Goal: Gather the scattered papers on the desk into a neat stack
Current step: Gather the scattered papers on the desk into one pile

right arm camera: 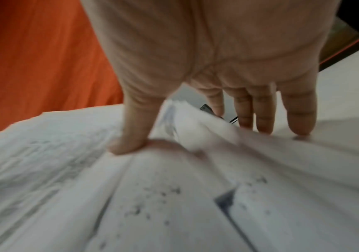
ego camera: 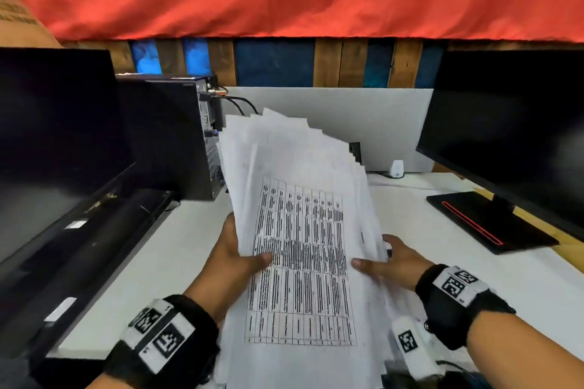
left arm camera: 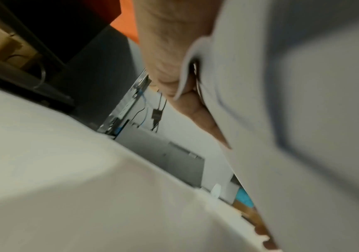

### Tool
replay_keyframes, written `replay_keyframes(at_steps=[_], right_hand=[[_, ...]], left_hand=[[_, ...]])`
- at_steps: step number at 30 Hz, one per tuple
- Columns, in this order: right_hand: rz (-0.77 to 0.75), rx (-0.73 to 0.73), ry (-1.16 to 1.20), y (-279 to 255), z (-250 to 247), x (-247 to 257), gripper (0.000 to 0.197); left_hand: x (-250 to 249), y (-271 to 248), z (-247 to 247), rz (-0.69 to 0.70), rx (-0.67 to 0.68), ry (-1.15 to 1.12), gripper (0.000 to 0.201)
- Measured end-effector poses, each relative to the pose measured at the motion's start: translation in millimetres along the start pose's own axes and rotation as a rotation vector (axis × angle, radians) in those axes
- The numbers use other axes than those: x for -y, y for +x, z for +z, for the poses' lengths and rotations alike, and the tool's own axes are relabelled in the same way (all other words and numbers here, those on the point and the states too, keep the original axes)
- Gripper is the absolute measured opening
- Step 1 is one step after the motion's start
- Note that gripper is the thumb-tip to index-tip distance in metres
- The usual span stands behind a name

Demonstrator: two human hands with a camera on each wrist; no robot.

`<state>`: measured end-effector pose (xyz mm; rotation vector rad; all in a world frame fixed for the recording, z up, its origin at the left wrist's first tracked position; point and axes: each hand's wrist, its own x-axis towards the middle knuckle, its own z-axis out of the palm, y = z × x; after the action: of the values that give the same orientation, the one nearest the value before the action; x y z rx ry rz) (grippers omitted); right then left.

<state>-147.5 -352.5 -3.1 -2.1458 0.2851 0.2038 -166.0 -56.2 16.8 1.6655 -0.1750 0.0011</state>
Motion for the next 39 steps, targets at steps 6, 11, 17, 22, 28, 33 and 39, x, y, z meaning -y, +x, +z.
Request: replay_keyframes(at_steps=[6, 11, 17, 22, 28, 33, 39], right_hand=[[-0.355, 0.185, 0.69, -7, -42, 54, 0.09], [-0.583, -0.071, 0.772, -17, -51, 87, 0.056], [-0.545, -0.172, 0.657, -6, -40, 61, 0.073], [-0.521, -0.171, 0.674, -1, -45, 49, 0.056], [-0.561, -0.136, 0.72, -1, -63, 59, 0.048], [-0.427, -0.09, 0.71, -2, -73, 55, 0.025], [-0.213, -0.197, 0.025, 17, -47, 21, 0.011]], left_hand=[[-73, 17, 4, 0.337, 0.015, -0.022, 0.07], [-86, 38, 13, 0.421, -0.097, -0.045, 0.055], [-53, 49, 17, 0.271, -0.139, -0.074, 0.042], [-36, 57, 17, 0.208, -0.207, -0.131, 0.037], [-57, 63, 17, 0.204, -0.254, -0.282, 0.022], [-44, 77, 8, 0.073, -0.24, -0.326, 0.022], [43, 80, -5, -0.321, -0.128, -0.063, 0.035]])
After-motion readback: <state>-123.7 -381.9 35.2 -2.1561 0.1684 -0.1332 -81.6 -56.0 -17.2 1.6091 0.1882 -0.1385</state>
